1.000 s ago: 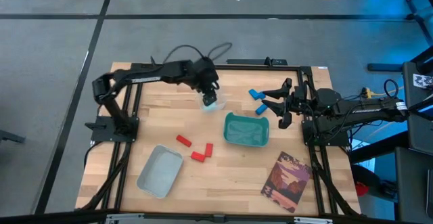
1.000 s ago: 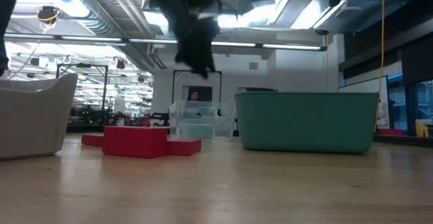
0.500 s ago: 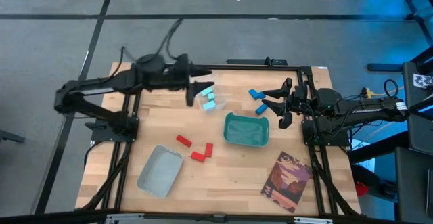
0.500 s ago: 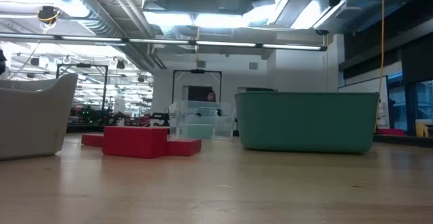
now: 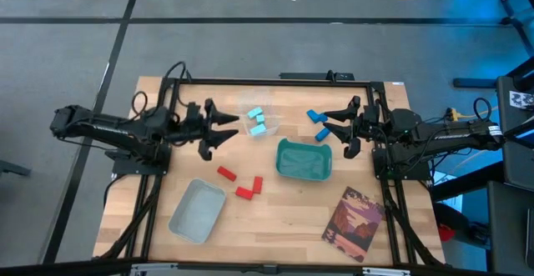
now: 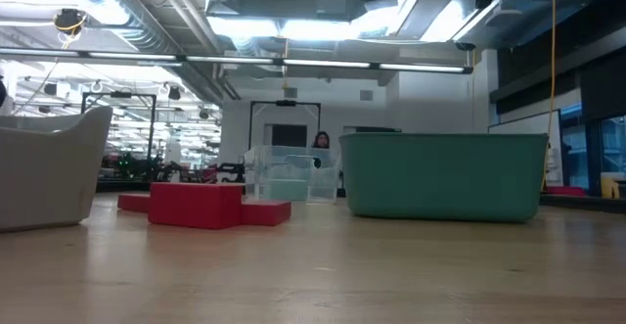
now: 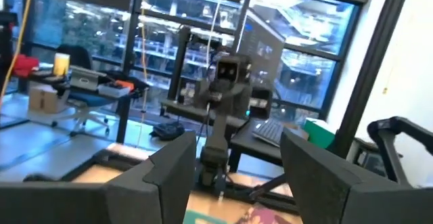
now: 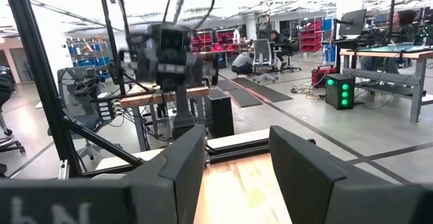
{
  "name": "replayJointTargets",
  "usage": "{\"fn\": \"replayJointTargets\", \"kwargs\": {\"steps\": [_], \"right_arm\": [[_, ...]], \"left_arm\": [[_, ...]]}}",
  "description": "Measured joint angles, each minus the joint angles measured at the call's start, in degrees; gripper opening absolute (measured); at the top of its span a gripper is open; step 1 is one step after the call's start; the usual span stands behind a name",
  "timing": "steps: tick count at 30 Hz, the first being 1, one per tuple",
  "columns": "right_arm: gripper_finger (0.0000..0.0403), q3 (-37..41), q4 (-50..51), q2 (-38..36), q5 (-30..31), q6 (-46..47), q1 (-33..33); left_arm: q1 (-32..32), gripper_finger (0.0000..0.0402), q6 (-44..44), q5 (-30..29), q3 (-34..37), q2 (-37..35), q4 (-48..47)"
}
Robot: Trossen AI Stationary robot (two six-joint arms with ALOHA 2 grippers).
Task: Sort & place blocks by color
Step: Put the blue block into the green bin
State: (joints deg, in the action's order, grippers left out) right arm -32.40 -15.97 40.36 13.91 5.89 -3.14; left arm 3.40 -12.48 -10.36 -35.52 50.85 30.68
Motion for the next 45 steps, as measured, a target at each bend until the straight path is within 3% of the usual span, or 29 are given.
{"fn": "replayJointTargets", "kwargs": {"steps": [5, 10, 33, 42, 45], "right_arm": [[0.017, 0.0, 0.0, 0.0, 0.0, -0.1, 0.0], [0.017, 0.0, -0.1, 0.0, 0.0, -0.1, 0.0], [0.017, 0.0, -0.1, 0.0, 0.0, 0.8, 0.0], [0.017, -0.2, 0.6, 0.3, 2.2, 31.9, 1.1], [0.017, -3.7, 12.3, 2.4, 6.9, 43.7, 2.1]], "left_arm": [[3.1, 0.0206, -1.1, -4.5, 8.9, -2.6, 8.0], [3.8, 0.0206, -0.4, -5.4, 12.7, -4.1, 9.0], [3.8, 0.0206, 2.4, -5.2, 13.1, -4.1, 9.0], [3.8, 0.0206, 2.4, -5.5, 13.1, -4.1, 9.2], [3.8, 0.0206, 2.3, -5.5, 13.1, -4.0, 9.4]]}}
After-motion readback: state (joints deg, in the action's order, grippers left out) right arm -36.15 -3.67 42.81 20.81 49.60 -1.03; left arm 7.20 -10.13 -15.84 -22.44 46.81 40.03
